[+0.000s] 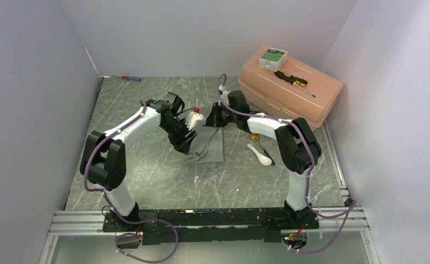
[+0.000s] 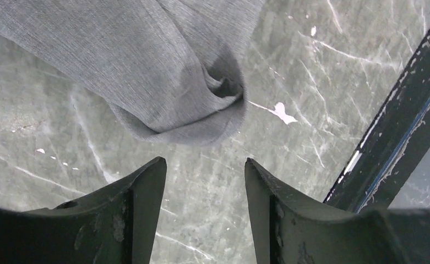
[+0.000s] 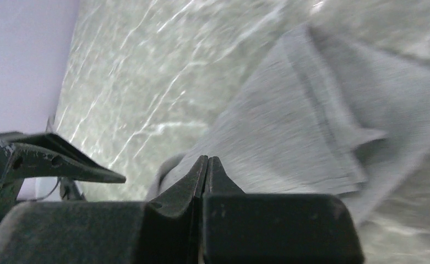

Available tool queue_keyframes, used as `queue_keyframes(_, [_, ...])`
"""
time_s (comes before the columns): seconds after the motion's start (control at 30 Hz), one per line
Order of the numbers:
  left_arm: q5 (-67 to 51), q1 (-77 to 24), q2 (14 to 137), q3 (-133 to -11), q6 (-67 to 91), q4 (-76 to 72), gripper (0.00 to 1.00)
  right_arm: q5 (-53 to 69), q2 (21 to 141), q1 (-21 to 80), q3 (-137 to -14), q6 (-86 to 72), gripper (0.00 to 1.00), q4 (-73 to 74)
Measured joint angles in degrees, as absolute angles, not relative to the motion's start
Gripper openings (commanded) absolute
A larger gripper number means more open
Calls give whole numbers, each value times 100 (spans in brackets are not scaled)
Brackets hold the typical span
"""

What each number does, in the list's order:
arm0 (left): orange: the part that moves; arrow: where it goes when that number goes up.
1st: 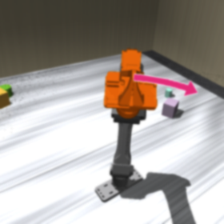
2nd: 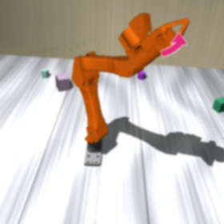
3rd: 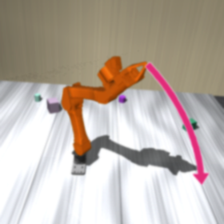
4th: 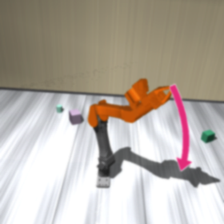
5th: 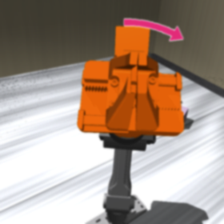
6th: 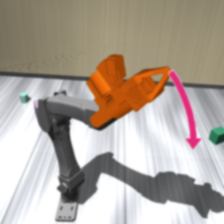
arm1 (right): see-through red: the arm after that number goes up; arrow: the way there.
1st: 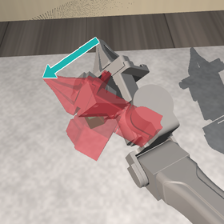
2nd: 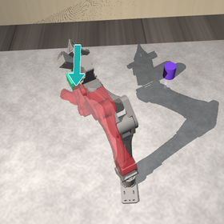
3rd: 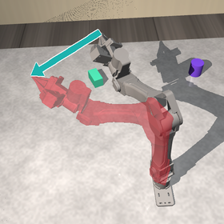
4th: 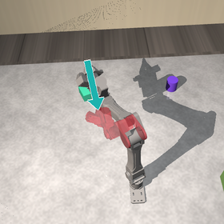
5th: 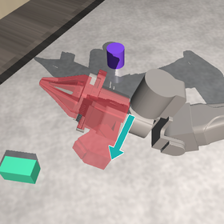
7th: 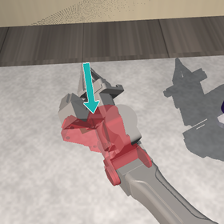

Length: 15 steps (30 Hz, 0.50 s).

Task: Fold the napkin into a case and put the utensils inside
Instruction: Smooth out the 2/3-rectangle-folded napkin at the center of the board.

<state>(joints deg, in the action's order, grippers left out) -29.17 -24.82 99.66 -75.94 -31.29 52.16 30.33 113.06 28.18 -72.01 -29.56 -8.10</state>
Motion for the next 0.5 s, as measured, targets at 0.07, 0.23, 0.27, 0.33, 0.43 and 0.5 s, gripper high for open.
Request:
queue_keyframes(0.07, [-2908,-2497,9708,-7426,-3181,5212,58,3089,11159,3039,-7041,-2958,0,-858])
queue_keyframes(0.23, [-2720,-2506,9544,-6908,-3245,5000,48,3406,11378,3745,-6954,-2954,0,-814])
queue_keyframes(0.27, [-2657,-2506,9574,-6825,-3262,4947,47,3479,11472,3861,-6969,-2943,0,-725])
queue_keyframes(0.33, [-2541,-2504,9684,-6764,-3326,4836,46,3540,11638,3999,-6971,-2930,0,-554])
queue_keyframes(0.43, [-2447,-2495,9852,-6779,-3385,4582,44,3573,11712,4003,-6921,-2912,0,-298])
queue_keyframes(0.5, [-2425,-2495,9933,-6781,-3409,4447,43,3592,11710,3946,-6879,-2910,0,-294])
